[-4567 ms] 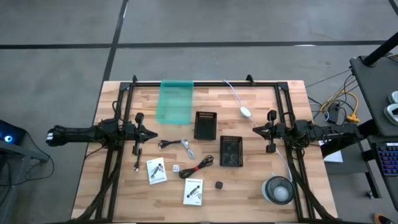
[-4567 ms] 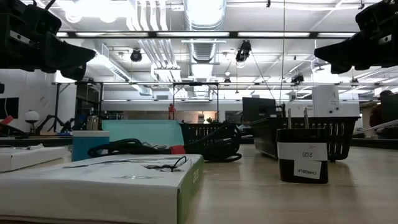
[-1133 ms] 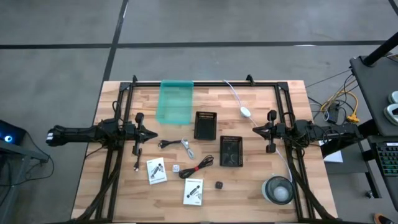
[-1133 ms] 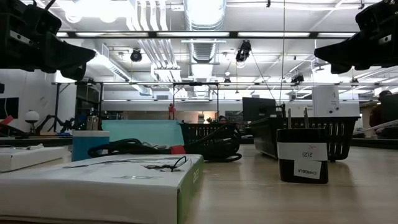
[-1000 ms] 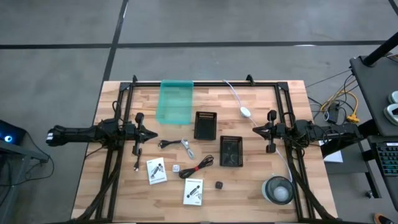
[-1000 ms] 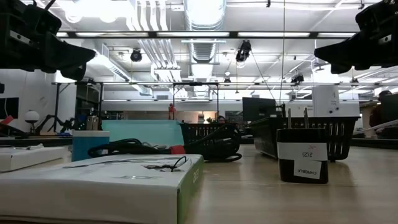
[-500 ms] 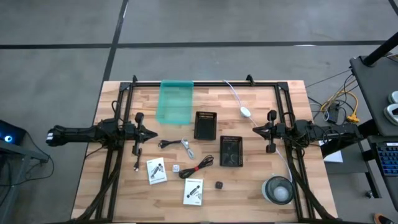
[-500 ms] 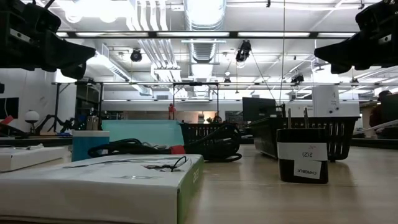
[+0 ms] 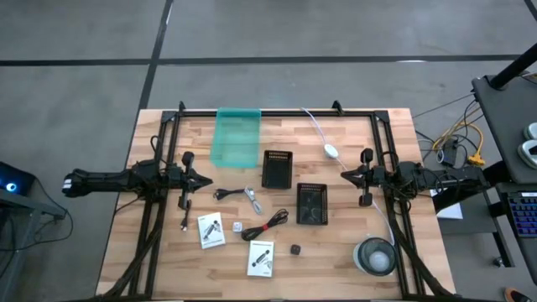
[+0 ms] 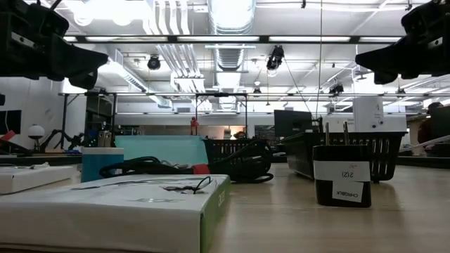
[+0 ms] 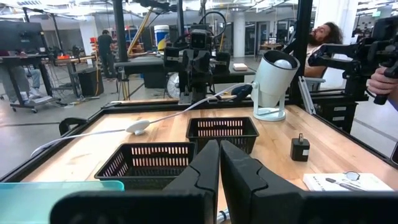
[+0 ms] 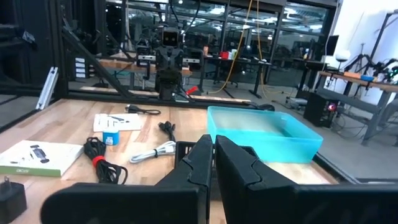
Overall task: Pick and place items into bin
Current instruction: Put the black charger adapter into the bottom black basket
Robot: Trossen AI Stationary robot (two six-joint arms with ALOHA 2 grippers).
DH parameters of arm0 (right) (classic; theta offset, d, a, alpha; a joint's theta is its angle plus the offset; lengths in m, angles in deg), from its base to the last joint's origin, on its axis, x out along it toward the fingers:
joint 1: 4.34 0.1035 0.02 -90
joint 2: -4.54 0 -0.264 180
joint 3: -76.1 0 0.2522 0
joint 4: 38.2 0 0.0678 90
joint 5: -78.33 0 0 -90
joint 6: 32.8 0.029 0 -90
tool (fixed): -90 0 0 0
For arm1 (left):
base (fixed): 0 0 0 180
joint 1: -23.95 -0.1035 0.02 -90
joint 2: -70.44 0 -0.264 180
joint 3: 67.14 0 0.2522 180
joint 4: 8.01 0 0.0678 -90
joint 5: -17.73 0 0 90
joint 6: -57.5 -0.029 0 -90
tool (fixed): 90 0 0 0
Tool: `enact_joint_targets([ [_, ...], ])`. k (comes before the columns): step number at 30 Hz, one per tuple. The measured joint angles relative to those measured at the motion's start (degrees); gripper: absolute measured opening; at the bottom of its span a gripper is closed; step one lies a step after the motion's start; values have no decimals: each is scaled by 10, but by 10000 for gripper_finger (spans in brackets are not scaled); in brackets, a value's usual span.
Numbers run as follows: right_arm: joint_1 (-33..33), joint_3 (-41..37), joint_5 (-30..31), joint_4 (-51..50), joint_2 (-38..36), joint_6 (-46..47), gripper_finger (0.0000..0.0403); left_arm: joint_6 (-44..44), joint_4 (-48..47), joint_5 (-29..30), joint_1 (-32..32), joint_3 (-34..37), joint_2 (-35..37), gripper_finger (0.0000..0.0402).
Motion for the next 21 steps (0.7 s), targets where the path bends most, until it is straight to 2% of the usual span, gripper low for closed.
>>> enact_joint_targets([
  [8, 0, 0, 2, 0, 0, 31, 18, 0, 53, 0, 0, 0, -13, 10],
  [15, 0, 0, 2, 45, 0, 40, 59, 0, 91, 1, 0, 0, -34, 62],
  [21, 0, 0, 2, 74, 0, 28, 118, 0, 147, 1, 0, 0, -75, 132],
])
